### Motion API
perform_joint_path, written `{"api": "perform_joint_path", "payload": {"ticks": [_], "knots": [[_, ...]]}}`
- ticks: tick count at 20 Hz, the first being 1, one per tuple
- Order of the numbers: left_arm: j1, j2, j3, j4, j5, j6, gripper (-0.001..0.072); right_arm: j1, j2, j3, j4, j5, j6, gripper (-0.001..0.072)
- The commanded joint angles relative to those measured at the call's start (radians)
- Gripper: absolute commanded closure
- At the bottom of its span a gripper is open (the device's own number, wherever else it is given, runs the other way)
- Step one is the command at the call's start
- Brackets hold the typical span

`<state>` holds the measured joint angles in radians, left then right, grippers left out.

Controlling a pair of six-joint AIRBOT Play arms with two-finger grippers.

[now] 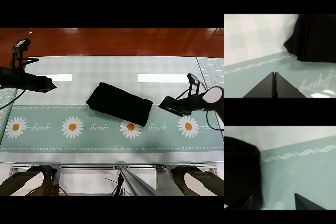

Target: Fold the shirts.

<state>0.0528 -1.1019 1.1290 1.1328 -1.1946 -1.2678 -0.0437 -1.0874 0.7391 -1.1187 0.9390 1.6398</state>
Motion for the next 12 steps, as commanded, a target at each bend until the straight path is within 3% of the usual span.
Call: {"api": "perform_joint_path", "payload": {"ticks": [1,5,6,7,8,9,12], "knots": [[0.0,0.004,-0.001,-0.026,-0.021,0.0,0.0687,0.032,-0.009,-0.153,0.305,-0.272,-0.045,0.01],[0.001,0.004,-0.001,-0.026,-0.021,-0.001,0.0687,0.201,-0.139,-0.157,0.366,-0.369,-0.048,0.0101],[0.001,0.004,-0.001,-0.026,-0.021,-0.001,0.0687,0.233,-0.167,-0.157,0.399,-0.395,-0.049,0.0139],[0.001,0.004,-0.001,-0.026,-0.021,0.0,0.0687,0.257,-0.185,-0.156,0.433,-0.424,-0.058,0.0329],[0.001,0.003,-0.001,-0.026,-0.016,0.0,0.0687,0.268,-0.185,-0.156,0.455,-0.439,-0.078,0.0628],[0.001,0.001,-0.001,-0.025,-0.006,0.0,0.0687,0.262,-0.172,-0.152,0.453,-0.435,-0.104,0.0691],[0.001,-0.006,-0.001,-0.026,0.021,0.0,0.0687,0.165,-0.059,-0.09,0.334,-0.316,-0.204,0.0692]]}}
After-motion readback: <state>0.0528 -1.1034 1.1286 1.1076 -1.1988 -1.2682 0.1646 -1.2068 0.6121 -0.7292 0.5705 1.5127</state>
